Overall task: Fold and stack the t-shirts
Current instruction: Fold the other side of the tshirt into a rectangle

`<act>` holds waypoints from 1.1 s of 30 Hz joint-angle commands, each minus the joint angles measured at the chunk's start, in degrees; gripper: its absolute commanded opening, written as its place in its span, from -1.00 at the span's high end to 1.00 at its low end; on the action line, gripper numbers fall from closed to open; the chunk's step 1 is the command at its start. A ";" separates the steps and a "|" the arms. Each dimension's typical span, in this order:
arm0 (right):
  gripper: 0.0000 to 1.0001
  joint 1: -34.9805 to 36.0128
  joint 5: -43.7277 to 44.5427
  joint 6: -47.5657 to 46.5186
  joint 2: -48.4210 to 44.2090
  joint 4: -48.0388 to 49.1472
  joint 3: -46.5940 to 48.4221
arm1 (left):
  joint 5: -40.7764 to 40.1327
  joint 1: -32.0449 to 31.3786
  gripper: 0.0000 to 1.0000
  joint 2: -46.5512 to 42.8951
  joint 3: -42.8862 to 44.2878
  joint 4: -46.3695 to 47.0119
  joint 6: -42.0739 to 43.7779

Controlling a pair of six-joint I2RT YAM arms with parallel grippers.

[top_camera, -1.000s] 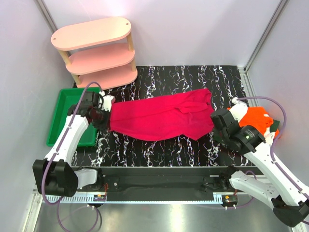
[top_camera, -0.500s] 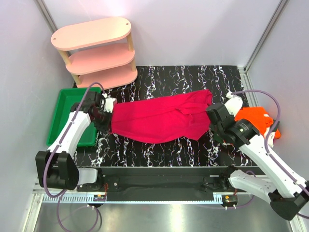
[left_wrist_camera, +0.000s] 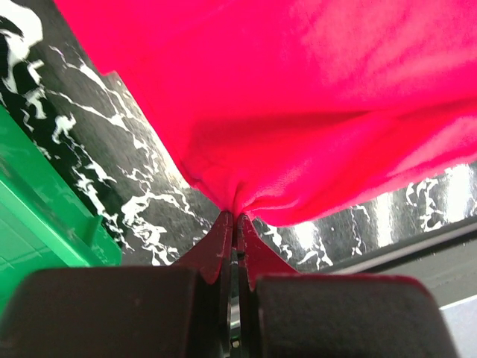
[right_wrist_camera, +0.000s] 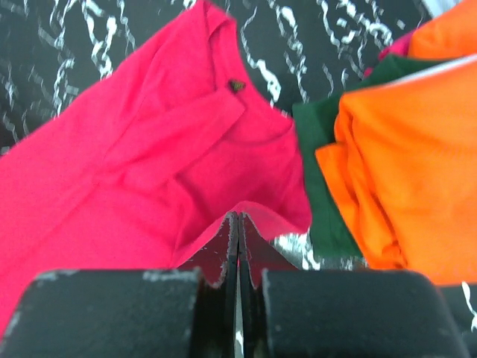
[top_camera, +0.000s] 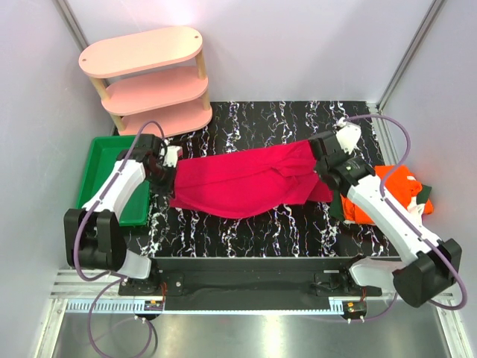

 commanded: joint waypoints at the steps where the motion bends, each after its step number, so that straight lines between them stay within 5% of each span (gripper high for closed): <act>1: 1.00 -4.49 -1.08 -4.82 2.93 8.17 4.09 | -1.52 0.36 1.00 1.54 3.21 3.00 -1.14; 33: 1.00 -12.32 -6.88 -11.68 30.61 17.05 22.72 | -6.70 3.61 1.00 8.05 6.29 8.89 -3.42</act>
